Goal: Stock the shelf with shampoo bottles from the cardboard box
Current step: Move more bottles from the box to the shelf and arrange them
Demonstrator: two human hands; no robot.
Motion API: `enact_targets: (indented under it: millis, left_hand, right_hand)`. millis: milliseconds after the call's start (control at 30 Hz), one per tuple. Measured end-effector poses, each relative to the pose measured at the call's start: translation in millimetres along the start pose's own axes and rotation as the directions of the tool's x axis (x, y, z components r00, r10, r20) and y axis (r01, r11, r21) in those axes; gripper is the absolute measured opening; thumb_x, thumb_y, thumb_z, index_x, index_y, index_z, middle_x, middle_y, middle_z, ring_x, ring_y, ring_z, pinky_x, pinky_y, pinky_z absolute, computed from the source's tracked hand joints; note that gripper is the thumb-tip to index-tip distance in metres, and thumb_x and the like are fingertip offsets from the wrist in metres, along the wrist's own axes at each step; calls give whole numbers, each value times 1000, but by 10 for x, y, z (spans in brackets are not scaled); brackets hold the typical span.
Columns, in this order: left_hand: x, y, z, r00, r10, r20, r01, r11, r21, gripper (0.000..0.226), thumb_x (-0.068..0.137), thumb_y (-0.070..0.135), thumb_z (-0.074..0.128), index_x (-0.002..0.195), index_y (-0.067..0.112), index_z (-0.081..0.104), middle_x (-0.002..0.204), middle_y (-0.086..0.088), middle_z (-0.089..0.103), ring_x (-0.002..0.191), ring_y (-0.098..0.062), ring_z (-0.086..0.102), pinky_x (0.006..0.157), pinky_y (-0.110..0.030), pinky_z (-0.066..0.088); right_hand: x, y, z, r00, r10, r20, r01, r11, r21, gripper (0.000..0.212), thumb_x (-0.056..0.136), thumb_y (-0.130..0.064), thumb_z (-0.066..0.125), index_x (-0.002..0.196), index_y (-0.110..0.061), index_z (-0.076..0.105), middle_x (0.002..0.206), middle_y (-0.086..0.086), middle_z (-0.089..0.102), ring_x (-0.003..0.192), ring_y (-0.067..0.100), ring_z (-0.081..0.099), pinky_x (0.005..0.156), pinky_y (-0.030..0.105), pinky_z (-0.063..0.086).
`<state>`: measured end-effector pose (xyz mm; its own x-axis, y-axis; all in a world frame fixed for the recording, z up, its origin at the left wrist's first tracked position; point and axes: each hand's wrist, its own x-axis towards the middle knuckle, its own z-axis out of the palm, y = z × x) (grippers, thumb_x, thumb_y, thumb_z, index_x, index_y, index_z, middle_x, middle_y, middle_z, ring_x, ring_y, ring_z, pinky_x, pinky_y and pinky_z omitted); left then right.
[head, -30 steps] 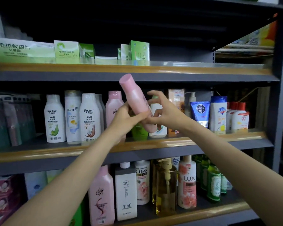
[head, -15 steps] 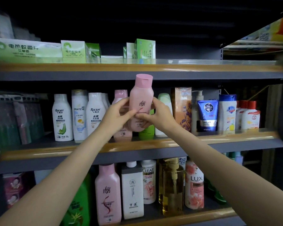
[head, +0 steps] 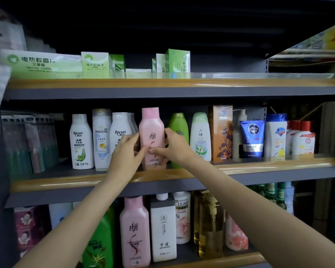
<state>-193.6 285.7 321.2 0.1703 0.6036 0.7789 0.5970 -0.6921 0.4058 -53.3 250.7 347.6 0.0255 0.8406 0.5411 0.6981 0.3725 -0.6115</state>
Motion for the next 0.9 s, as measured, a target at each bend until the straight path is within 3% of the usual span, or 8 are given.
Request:
enact_targets:
  millis: [133, 300, 433, 567, 700, 733, 833, 900]
  left_hand:
    - [-53, 49, 43, 997, -21, 69, 16, 997, 76, 34, 91, 25, 50, 122, 10, 47, 112, -13, 65, 101, -30, 61, 86, -42, 50]
    - [-80, 69, 93, 987, -54, 149, 34, 990, 136, 39, 90, 22, 51, 125, 8, 41, 113, -16, 63, 101, -35, 60, 86, -46, 48]
    - [-91, 64, 77, 983, -98, 153, 75, 986, 149, 33, 90, 16, 50, 120, 7, 42, 110, -17, 63, 100, -36, 58, 84, -45, 48]
    - [-165, 111, 61, 988, -87, 130, 69, 988, 137, 52, 88, 13, 53, 135, 8, 32, 131, -15, 48, 120, -33, 47, 95, -42, 41]
    - [-360, 306, -7, 978, 130, -160, -111, 986, 126, 50, 80, 1, 52, 129, 4, 42, 129, -16, 43, 121, -31, 41, 101, -34, 33]
    - [-423, 380, 15, 967, 189, -172, -173, 980, 101, 47, 78, -1, 51, 125, 3, 45, 124, -16, 46, 118, -30, 44, 100, -33, 34]
    - [-662, 630, 294, 943, 331, -43, -330, 944, 32, 43, 73, 3, 43, 116, 2, 50, 117, -17, 50, 109, -26, 45, 95, -32, 35]
    - [-875, 817, 618, 918, 389, 70, -386, 921, -50, 43, 73, 9, 41, 114, 2, 51, 114, -17, 52, 106, -24, 43, 92, -29, 33]
  right_hand:
    - [-3, 3, 110, 997, 33, -67, -41, 992, -121, 47, 77, -26, 74, 106, 1, 49, 109, 21, 64, 95, 38, 65, 83, 43, 50]
    - [-79, 69, 171, 986, 132, -102, -145, 980, -134, 41, 77, -27, 74, 102, -2, 54, 109, 16, 65, 101, 30, 61, 72, 26, 41]
    - [-27, 31, 205, 984, 156, -89, -165, 981, -100, 36, 75, -23, 77, 89, -10, 46, 106, 18, 66, 99, 32, 64, 79, 33, 50]
    - [-44, 21, 209, 978, 194, -70, -196, 980, -18, 40, 73, -18, 78, 99, -1, 53, 103, 21, 68, 96, 37, 65, 84, 45, 53]
    - [-249, 23, -5, 981, 112, -159, -109, 994, 29, 41, 83, -10, 67, 119, 1, 51, 106, 12, 63, 96, 31, 65, 71, 17, 53]
    - [-333, 45, -97, 977, 53, -207, -58, 998, -18, 38, 84, -8, 64, 119, 0, 53, 107, 12, 64, 97, 31, 65, 75, 19, 50]
    - [-706, 300, -356, 981, -31, -190, 13, 995, -94, 21, 81, -4, 62, 101, -1, 63, 95, 16, 70, 76, 21, 67, 75, 33, 52]
    - [-1059, 601, -537, 995, 4, -99, -22, 984, -177, 14, 80, -2, 61, 92, -2, 66, 82, 13, 71, 53, -4, 59, 60, 16, 49]
